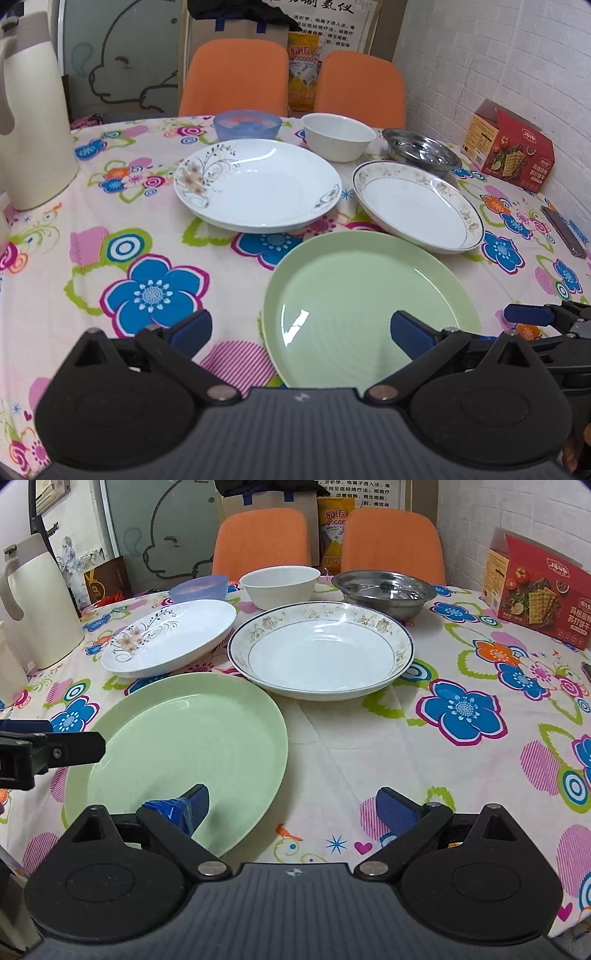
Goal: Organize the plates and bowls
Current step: 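Move the left gripper toward the light green plate's rim, then close the left gripper on the light green plate's rim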
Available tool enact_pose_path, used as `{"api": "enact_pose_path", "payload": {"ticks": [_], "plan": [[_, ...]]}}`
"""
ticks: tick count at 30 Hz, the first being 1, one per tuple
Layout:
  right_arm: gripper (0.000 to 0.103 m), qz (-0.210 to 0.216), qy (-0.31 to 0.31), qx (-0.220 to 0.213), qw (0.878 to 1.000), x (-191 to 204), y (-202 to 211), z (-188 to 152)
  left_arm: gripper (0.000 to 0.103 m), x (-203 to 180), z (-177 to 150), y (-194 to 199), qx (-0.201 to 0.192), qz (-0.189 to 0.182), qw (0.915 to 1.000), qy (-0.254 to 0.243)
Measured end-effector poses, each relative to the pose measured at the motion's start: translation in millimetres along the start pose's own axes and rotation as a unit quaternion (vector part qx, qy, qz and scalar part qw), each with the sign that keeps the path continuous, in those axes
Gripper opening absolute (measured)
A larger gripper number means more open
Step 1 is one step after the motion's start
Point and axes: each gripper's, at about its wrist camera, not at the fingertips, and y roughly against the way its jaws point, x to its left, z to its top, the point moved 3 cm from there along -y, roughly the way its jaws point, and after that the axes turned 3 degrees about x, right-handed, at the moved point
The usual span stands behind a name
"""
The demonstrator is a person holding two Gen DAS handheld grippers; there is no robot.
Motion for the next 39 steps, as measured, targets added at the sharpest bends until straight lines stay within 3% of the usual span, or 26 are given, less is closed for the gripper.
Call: {"api": "enact_pose_path", "payload": {"ticks": [8,12,16,20,27,30,32,34,39], "plan": [[0.086,-0.004,0.023,-0.008,1.0,13,-11,1,0.102,4,-3,-19,0.003,-0.019,0.9998,0.001],[0.087,-0.003,0.027,-0.045,0.999,15,-9,-8,0.102,2,-6,-31,0.022,-0.022,0.9995,-0.007],[0.087,0.002,0.037,-0.085,0.996,14,-8,-16,0.102,-4,-7,-35,0.016,-0.004,0.9994,-0.029],[0.086,0.001,0.044,-0.08,0.996,22,-11,-9,0.102,-7,-7,-39,0.015,0.014,0.999,-0.04],[0.086,0.02,0.049,-0.062,0.997,22,-14,-5,0.102,-5,-5,-39,0.022,0.005,0.999,-0.04],[0.081,0.034,0.065,-0.065,0.995,27,-15,-5,0.096,-4,-6,-36,0.022,0.002,0.9987,-0.046],[0.08,0.047,0.075,-0.069,0.994,30,-16,-5,0.074,-5,-7,-33,0.015,0.008,0.998,-0.061],[0.077,0.056,0.085,-0.065,0.993,35,-15,-6,0.062,-7,-6,-30,0.016,-0.008,0.9974,-0.069],[0.076,0.044,0.075,-0.071,0.994,42,-9,-12,0.056,-7,-8,-28,0.012,-0.002,0.9983,-0.057]]}}
